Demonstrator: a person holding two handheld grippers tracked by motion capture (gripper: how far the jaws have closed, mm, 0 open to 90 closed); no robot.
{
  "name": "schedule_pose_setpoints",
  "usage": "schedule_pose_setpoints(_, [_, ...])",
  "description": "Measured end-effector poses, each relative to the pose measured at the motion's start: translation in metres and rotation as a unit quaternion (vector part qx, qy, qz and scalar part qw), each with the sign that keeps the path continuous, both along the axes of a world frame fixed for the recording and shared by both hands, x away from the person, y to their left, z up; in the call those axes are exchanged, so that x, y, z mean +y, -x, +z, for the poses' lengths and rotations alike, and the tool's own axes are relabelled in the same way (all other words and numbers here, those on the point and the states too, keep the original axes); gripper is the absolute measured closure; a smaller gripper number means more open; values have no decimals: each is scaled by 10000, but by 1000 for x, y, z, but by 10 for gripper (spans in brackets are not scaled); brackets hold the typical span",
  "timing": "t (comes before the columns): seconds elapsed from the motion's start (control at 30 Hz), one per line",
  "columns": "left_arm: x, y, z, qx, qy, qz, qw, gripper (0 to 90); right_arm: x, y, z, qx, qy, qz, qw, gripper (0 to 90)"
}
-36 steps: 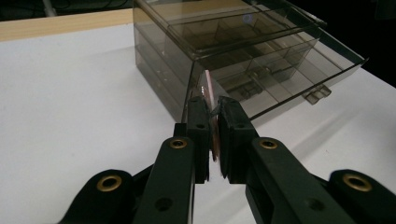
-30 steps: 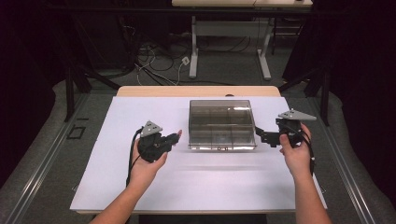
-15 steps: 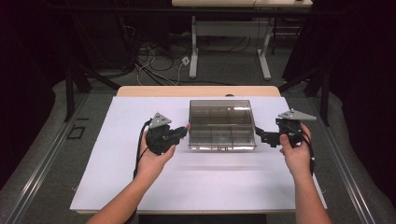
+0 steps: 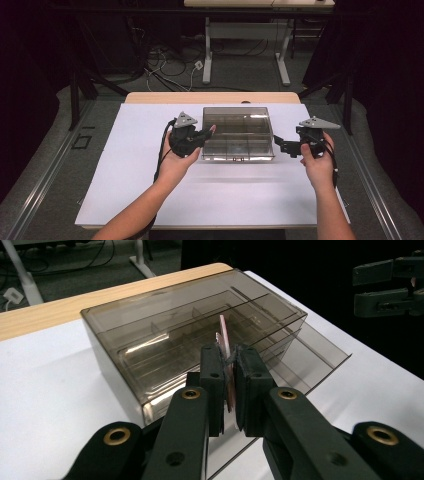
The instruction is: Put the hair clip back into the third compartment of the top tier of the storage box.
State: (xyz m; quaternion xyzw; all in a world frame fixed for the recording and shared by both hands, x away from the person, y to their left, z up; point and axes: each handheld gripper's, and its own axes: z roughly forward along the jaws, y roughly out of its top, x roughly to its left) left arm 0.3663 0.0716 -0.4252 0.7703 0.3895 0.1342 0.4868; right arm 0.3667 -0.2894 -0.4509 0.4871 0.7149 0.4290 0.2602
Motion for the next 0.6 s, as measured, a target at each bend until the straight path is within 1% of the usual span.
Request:
schedule_pose_setpoints(0.13, [-7,-4,2,0,16,-47,10000,840,0,0,1,-70,19,17,10000,110])
schedule_pose_setpoints(0.17, [-9,-5,2,12,-14,-84,10000,840,0,0,1,-67,16,24,10000,110])
schedule_pose_setpoints(0.2, [-12,-5,2,7,8,-62,10000,840,0,0,1,-85,14,29,10000,110])
schedule_pose_setpoints(0.3, [-19,-7,3,-2,0,-114,9999,840,0,1,2,-50,25,25,10000,110])
schedule_pose_setpoints(0.33, [-21,-8,3,-2,-3,-127,9999,840,0,1,2,-78,0,33,10000,110])
schedule_pose_setpoints(0.53, [-33,-11,4,15,-18,-201,9998,840,0,2,4,-47,-73,51,9999,110])
schedule_pose_setpoints(0.57, [-35,-11,3,7,-19,-203,9998,840,0,2,5,-37,-70,44,10000,110])
schedule_pose_setpoints(0.6, [-37,-12,3,0,-14,-212,9998,840,0,2,5,-73,-33,66,9999,110])
